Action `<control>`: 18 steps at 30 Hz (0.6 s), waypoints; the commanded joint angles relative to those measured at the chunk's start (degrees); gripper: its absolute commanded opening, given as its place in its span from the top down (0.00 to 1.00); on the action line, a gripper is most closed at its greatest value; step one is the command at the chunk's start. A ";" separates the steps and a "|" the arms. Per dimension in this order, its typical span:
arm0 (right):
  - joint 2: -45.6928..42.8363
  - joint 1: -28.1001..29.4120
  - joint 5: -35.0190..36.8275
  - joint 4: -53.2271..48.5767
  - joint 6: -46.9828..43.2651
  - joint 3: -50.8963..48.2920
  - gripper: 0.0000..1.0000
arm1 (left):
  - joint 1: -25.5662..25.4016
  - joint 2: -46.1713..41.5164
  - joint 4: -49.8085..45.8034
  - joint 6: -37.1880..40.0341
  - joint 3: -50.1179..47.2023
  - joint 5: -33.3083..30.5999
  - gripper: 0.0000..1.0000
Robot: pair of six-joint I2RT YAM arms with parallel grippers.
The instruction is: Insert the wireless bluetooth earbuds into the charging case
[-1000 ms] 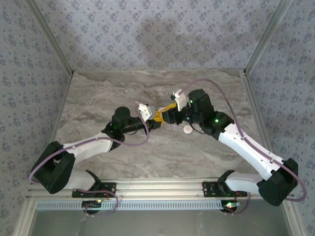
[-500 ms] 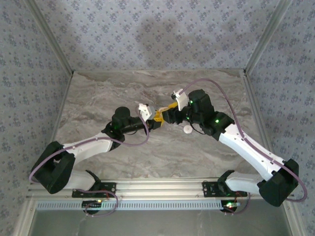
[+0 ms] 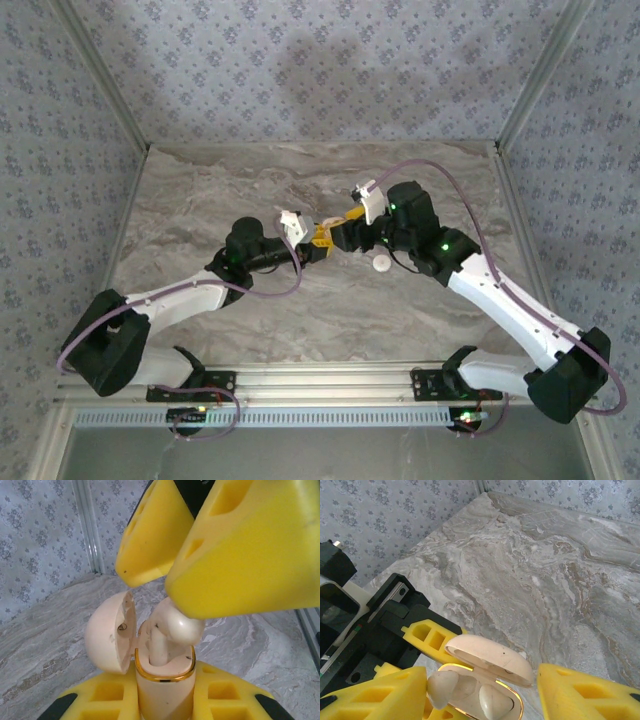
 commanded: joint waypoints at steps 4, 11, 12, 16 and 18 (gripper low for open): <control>-0.76 -1.11 -1.37 2.28 -0.61 -0.37 0.37 | -0.62 -1.83 2.49 0.65 2.05 3.40 0.83; -1.10 -1.13 -3.93 4.25 -0.34 -0.37 0.35 | -0.58 -1.83 2.27 0.57 1.99 3.00 0.83; -1.28 -1.09 -4.16 4.38 -0.26 -0.38 0.35 | -0.63 -1.84 2.18 0.57 1.99 2.71 0.83; -2.68 -1.09 -4.40 4.53 0.14 -0.21 0.36 | -0.63 -1.70 1.62 0.46 1.98 1.57 0.83; -3.54 -1.02 -4.60 4.31 0.59 -0.20 0.37 | -0.61 -1.69 1.48 0.46 1.90 0.79 0.83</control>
